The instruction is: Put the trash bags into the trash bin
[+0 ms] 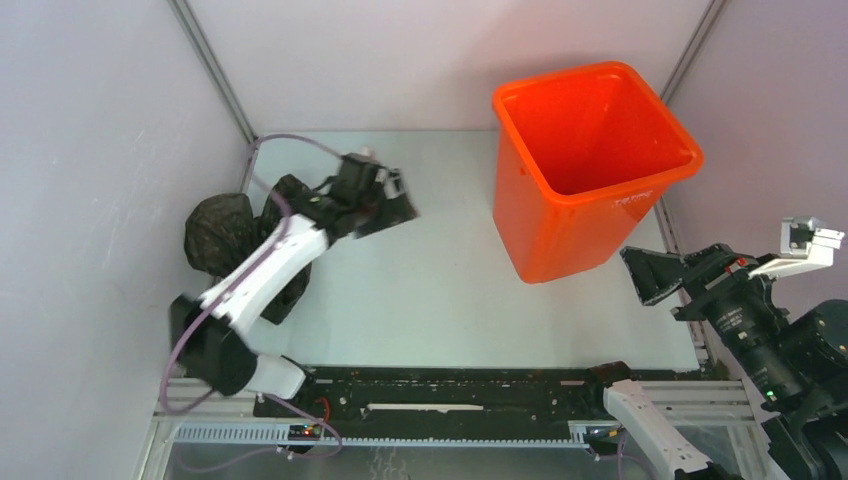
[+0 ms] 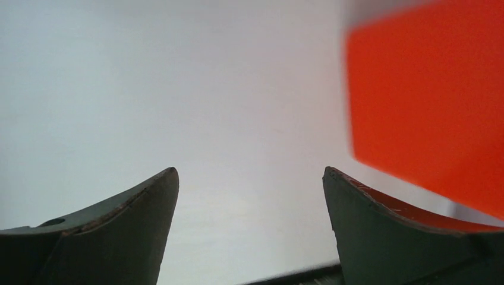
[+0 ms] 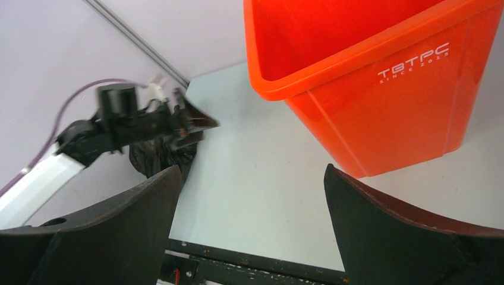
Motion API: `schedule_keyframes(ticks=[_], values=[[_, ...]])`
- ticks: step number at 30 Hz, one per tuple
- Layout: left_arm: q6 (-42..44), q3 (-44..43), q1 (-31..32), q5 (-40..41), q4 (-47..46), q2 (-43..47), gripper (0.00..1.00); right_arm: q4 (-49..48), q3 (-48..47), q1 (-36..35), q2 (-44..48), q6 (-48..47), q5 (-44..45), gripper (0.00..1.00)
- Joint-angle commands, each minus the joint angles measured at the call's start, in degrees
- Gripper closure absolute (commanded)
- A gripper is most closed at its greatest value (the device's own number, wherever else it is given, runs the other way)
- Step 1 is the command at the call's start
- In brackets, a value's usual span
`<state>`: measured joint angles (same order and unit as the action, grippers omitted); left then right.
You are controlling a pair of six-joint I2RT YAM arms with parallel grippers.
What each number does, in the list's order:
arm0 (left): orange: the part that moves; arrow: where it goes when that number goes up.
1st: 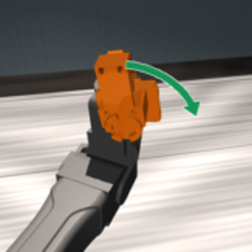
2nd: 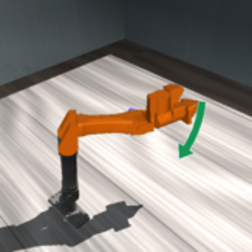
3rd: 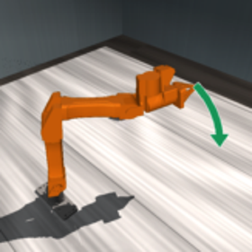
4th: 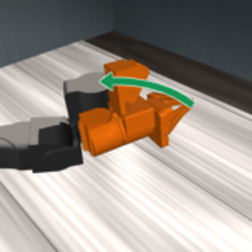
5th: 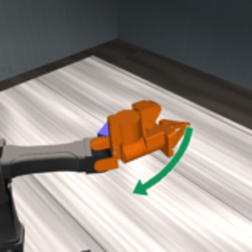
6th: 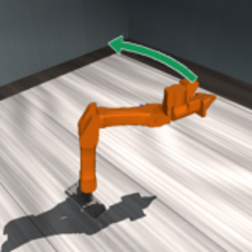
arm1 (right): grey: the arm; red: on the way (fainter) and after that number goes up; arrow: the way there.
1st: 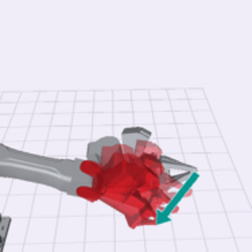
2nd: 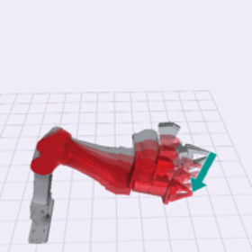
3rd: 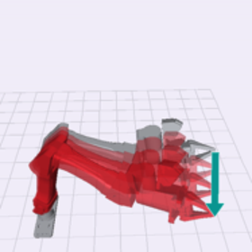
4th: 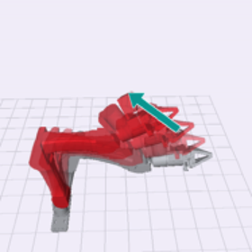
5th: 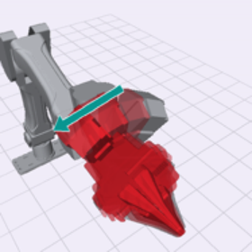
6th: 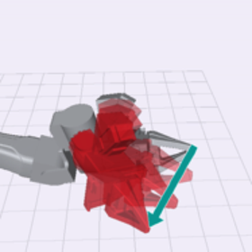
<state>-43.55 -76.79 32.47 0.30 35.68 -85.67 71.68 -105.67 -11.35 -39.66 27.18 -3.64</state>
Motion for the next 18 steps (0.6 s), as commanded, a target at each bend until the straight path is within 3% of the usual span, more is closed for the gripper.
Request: schedule_keyframes(ticks=[1,6,9,12,15,18], values=[[6.97,8.98,-10.18,23.32,15.87,13.57,0.05,-3.39,2.51,-0.33,-1.57,-0.57,-3.18,0.00],[2.85,18.10,-30.66,30.47,18.72,27.24,0.06,-5.40,4.95,-0.33,-2.59,0.69,-8.64,0.00],[-1.18,22.37,-38.97,31.92,17.79,32.98,0.05,-5.87,6.12,-0.32,-3.40,1.70,-12.23,0.00],[-7.40,24.86,-42.81,33.93,19.44,32.36,0.00,-5.52,6.29,-0.33,-4.23,2.92,-14.84,0.00],[-12.56,28.25,-50.05,28.63,18.95,30.71,0.00,-5.05,6.00,-0.33,-4.34,3.89,-15.96,0.00],[-12.04,31.37,-54.82,25.23,14.57,28.44,0.00,-4.51,6.27,-0.33,-3.72,4.63,-15.78,0.00]])
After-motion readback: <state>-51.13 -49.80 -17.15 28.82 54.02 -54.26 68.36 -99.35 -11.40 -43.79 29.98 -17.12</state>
